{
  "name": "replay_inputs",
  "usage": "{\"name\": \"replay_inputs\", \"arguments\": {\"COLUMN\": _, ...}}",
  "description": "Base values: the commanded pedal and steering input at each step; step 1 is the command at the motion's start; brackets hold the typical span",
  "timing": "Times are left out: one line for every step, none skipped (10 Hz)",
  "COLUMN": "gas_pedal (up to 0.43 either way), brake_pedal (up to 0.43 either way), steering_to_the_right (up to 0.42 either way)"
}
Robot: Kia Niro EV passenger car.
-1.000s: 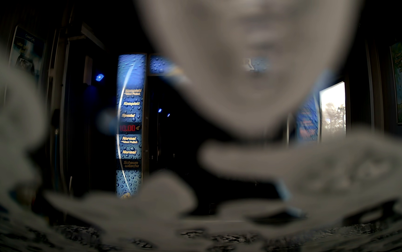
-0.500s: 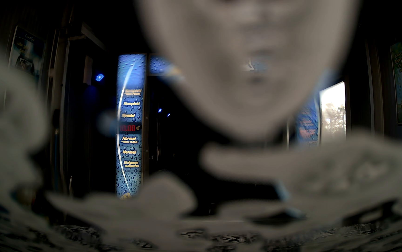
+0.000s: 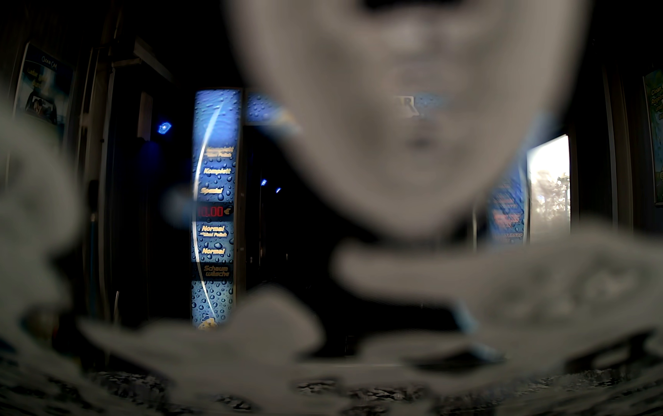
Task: Follow the waypoints while adhering to traffic rules and regulations
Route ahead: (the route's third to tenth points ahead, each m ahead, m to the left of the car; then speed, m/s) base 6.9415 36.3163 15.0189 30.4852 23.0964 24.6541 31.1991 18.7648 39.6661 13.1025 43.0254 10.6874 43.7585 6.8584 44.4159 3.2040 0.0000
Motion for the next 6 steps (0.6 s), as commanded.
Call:
{"name": "replay_inputs", "arguments": {"gas_pedal": 0.000, "brake_pedal": 0.000, "steering_to_the_right": -0.014}}
{"name": "replay_inputs", "arguments": {"gas_pedal": 0.000, "brake_pedal": 0.000, "steering_to_the_right": -0.014}}
{"name": "replay_inputs", "arguments": {"gas_pedal": 0.000, "brake_pedal": 0.000, "steering_to_the_right": -0.014}}
{"name": "replay_inputs", "arguments": {"gas_pedal": 0.000, "brake_pedal": 0.000, "steering_to_the_right": -0.014}}
{"name": "replay_inputs", "arguments": {"gas_pedal": 0.000, "brake_pedal": 0.000, "steering_to_the_right": -0.014}}
{"name": "replay_inputs", "arguments": {"gas_pedal": 0.000, "brake_pedal": 0.000, "steering_to_the_right": -0.014}}
